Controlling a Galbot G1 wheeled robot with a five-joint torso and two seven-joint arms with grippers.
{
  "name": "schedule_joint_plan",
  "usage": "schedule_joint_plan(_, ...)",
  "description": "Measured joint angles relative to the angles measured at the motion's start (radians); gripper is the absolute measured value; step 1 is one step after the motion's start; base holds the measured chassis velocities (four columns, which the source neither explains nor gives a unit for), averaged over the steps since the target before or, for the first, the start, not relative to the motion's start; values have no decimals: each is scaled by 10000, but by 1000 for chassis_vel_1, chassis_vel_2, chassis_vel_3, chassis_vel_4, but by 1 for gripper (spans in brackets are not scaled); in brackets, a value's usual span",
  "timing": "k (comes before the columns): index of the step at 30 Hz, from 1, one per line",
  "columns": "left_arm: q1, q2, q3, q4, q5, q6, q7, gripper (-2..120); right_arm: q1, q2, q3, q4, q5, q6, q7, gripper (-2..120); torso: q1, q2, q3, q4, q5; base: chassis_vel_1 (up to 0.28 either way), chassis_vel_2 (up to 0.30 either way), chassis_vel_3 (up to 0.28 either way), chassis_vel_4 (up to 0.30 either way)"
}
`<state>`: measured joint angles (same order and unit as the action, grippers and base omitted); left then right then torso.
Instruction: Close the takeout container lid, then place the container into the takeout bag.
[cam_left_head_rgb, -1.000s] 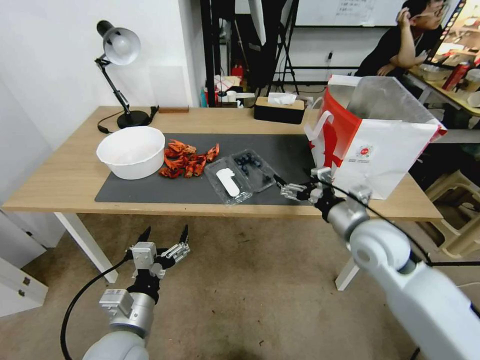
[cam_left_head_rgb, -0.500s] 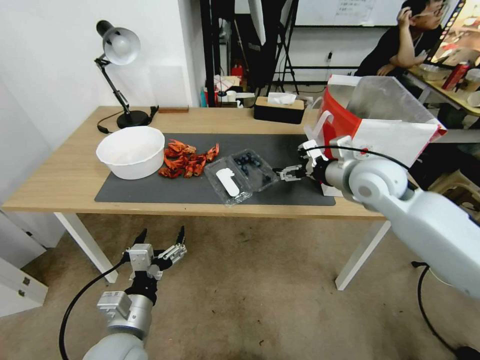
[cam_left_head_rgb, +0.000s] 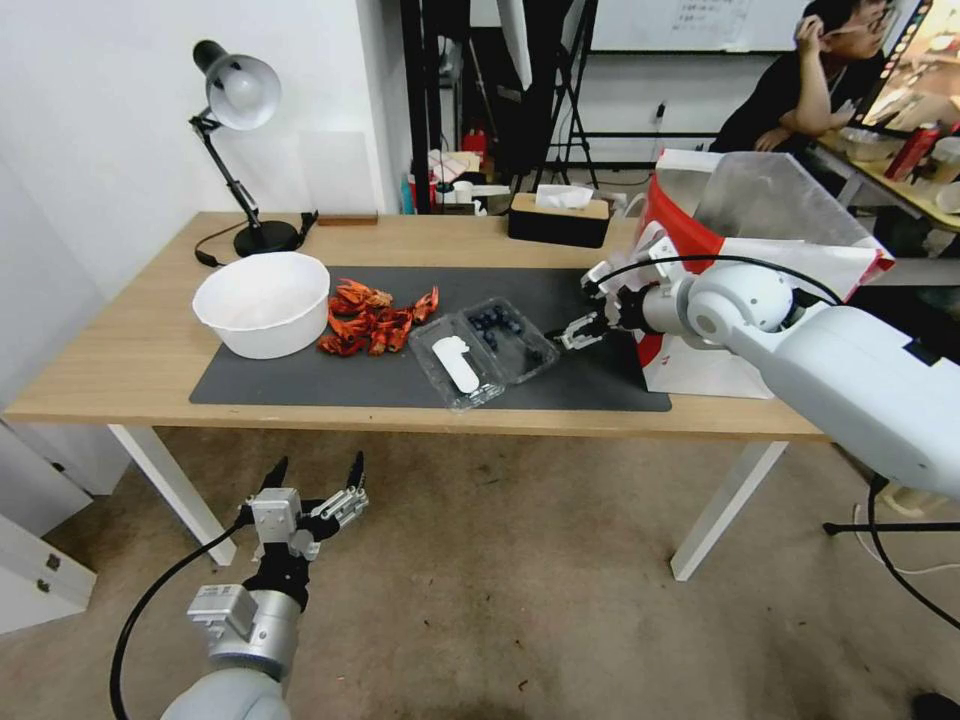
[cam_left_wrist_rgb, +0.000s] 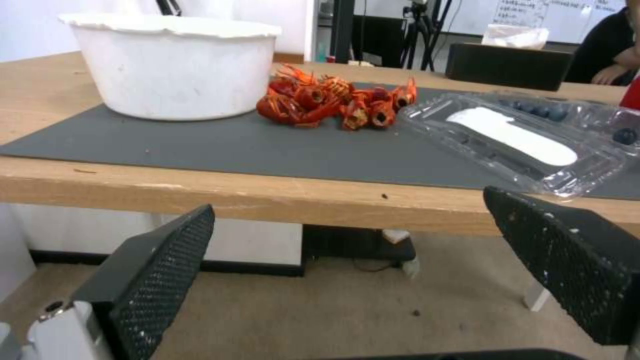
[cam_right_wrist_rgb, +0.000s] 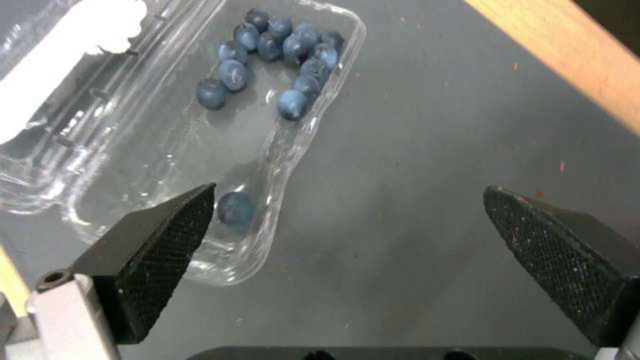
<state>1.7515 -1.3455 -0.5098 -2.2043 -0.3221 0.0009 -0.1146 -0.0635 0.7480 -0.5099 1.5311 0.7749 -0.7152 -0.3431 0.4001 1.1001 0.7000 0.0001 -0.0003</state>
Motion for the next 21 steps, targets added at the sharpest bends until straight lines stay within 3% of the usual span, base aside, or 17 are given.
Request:
schedule_joint_plan(8, 7, 39, -36, -24, -33, -1, -15, 100, 335, 174, -464, -349, -1179, 335, -942, 100, -2, 0, 0, -2, 3, 0, 0, 0, 0)
schedule_joint_plan(21, 15, 63, -48, -25, -51, 33, -44, 100, 507, 457, -734, -736, -1612, 224, -1396, 100, -1, 0, 0, -1, 3, 0, 0, 0, 0)
